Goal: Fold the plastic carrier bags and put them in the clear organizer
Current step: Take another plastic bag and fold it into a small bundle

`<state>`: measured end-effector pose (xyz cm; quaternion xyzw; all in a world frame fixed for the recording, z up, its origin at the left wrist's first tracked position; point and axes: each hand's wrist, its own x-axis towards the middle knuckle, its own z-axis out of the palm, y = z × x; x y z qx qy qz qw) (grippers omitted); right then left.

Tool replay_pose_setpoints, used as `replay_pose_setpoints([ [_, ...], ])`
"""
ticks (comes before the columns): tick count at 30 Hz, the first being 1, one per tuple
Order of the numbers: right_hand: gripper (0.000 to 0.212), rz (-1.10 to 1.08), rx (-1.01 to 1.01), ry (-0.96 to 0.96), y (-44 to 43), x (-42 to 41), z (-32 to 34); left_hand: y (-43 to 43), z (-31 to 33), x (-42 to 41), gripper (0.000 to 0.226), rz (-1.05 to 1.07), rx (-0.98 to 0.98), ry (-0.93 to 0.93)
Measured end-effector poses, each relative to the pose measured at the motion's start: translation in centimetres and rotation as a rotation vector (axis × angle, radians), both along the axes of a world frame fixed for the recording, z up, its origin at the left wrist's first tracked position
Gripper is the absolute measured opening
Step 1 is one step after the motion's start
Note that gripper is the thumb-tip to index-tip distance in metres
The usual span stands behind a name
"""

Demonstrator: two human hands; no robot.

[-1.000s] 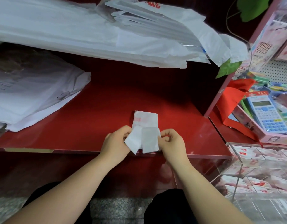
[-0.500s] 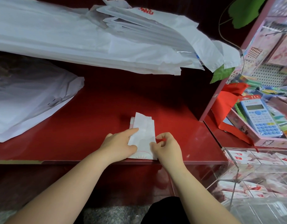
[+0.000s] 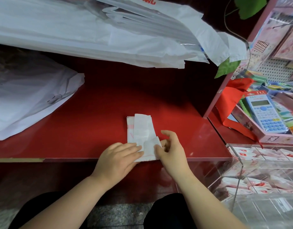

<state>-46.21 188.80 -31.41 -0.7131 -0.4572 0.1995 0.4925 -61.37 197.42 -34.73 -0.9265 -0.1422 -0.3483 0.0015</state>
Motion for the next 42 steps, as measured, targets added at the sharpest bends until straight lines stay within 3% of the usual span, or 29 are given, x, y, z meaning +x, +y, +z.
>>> replay_pose_setpoints([
  [2,0.046,0.071,0.089,-0.094,-0.7,-0.1,-0.5,-0.2,-0.4,0.1,0.057,-0.017,0.014,-0.064],
  [4,0.057,0.202,0.161,-0.307,-1.3,0.4,-1.1,-0.2,-0.7,0.2,0.050,-0.042,0.028,-0.134],
  [7,0.077,0.379,0.083,-0.660,-1.8,2.0,-1.8,0.0,-1.1,-0.1,0.045,-0.062,0.059,-0.177],
  [9,0.069,0.400,0.056,-0.879,-1.7,2.9,-2.0,-0.2,-1.1,-0.3,0.031,-0.078,0.056,-0.198],
  [11,0.054,0.393,0.055,-0.971,-1.5,3.3,-2.2,-0.9,-0.9,-0.3,0.025,-0.107,0.000,-0.219],
  [13,0.043,0.384,0.102,-0.888,-1.4,3.1,-2.6,-1.7,-0.5,-0.5,0.029,-0.096,-0.069,-0.199],
  [17,0.037,0.318,0.213,-0.799,-1.8,2.6,-3.4,-1.4,0.2,-0.8,0.072,0.042,-0.095,0.021],
  [20,0.043,0.315,0.242,-0.764,-2.3,2.5,-3.5,-0.6,-0.1,-0.9,0.062,0.068,-0.088,0.137],
  [22,0.034,0.307,0.235,-0.686,-2.6,2.3,-3.3,-0.7,-0.3,-0.8,0.045,0.046,-0.145,0.086],
  [24,0.035,0.262,0.186,-0.483,-2.9,1.9,-2.4,-1.0,-0.3,-0.6,0.030,0.051,-0.247,-0.025],
  [28,0.013,0.176,0.126,-0.194,-2.6,1.4,-0.7,-1.7,1.1,0.2,0.060,0.142,-0.636,-0.206],
  [31,0.029,0.052,0.036,-0.032,-1.1,1.5,-0.1,-2.0,1.9,0.6,0.070,0.244,-0.763,-0.203],
  [35,0.040,-0.025,-0.067,-0.057,0.8,1.1,0.5,-2.5,1.7,1.2,0.023,0.327,-0.855,-0.321],
  [38,0.038,-0.041,-0.201,-0.198,1.7,0.5,1.1,-2.8,1.8,1.7,0.036,0.419,-0.876,-0.401],
  [42,0.044,-0.103,-0.369,-0.428,2.3,-0.6,1.5,-2.9,2.0,1.9,0.037,0.431,-0.829,-0.446],
])
